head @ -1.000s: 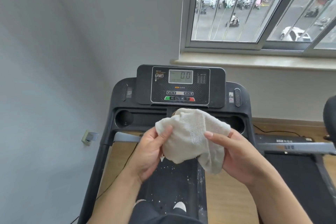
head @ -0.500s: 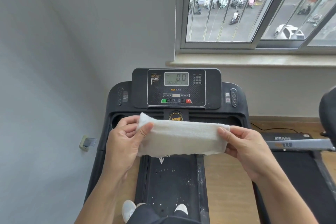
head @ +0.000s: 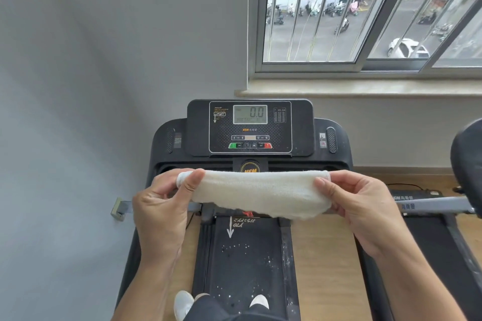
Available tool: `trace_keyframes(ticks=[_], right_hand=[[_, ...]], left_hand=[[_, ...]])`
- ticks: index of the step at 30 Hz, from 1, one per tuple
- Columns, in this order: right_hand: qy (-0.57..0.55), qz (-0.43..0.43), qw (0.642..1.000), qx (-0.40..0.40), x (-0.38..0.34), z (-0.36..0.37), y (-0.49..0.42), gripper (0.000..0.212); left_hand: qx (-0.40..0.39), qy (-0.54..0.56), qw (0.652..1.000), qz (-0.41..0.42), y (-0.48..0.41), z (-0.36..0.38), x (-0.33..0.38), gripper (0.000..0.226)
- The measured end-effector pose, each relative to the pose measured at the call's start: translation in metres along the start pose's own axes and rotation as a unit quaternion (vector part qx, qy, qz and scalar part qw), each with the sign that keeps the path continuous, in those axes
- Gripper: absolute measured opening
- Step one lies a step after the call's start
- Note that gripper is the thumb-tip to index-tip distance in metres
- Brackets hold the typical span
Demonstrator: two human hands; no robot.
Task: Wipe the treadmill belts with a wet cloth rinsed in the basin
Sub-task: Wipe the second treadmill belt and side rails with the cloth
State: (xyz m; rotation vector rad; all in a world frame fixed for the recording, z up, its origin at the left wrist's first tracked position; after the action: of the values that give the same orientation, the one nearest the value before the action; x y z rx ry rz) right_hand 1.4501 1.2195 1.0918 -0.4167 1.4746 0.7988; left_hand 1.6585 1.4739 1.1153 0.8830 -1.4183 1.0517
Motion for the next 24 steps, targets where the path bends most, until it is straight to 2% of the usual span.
trace_keyframes(ticks=[5,8,10,11,14,16,19,22,24], right_hand=[[0.028,-0.07,0.996,0.044,-0.01,-0.005,0.003,0.026],[-0.007,-0.092,0.995,0.044,-0.014,-0.005,0.003,0.035],[-0.042,-0.089,0.995,0.013,-0.015,0.0,0.003,0.044],[-0.064,-0.088,0.994,-0.003,-0.016,0.004,0.003,0.041],[-0.149,-0.1,0.984,-0.007,-0.019,0.011,0.005,0.02],[-0.172,-0.106,0.979,0.0,-0.018,0.011,0.004,0.027],[-0.126,-0.112,0.986,0.009,-0.014,0.011,0.002,0.046],[-0.041,-0.125,0.991,0.028,-0.011,0.011,0.003,0.049],[0.006,-0.132,0.991,0.039,-0.009,0.012,0.002,0.047]], left_hand=[[-0.052,-0.019,0.998,0.033,0.0,-0.003,0.007,0.01],[-0.033,-0.053,0.996,0.056,0.001,-0.006,0.008,0.019],[0.0,-0.062,0.997,0.038,0.0,-0.009,0.006,0.029],[-0.001,-0.061,0.998,0.027,-0.001,-0.008,0.005,0.036],[-0.059,-0.014,0.998,-0.007,-0.006,0.001,0.004,0.043],[-0.103,0.036,0.993,-0.052,-0.006,0.01,0.006,0.036],[-0.167,0.092,0.976,-0.109,-0.003,0.02,0.006,0.029],[-0.184,0.092,0.971,-0.118,-0.005,0.022,-0.001,0.04],[-0.169,0.079,0.976,-0.116,-0.006,0.022,-0.009,0.039]])
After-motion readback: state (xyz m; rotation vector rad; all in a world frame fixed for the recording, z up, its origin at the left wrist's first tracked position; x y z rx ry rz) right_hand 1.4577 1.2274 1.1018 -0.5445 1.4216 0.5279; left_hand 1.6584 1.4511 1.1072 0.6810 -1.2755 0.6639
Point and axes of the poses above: each hand's wrist, its own y-axis away from the middle knuckle, its own z-axis out of the palm, x = y × z, the point moved 6 cm from there along -y, towards the middle knuckle, and after that the axes turned 5 degrees about -x, right-handed, at the moved point
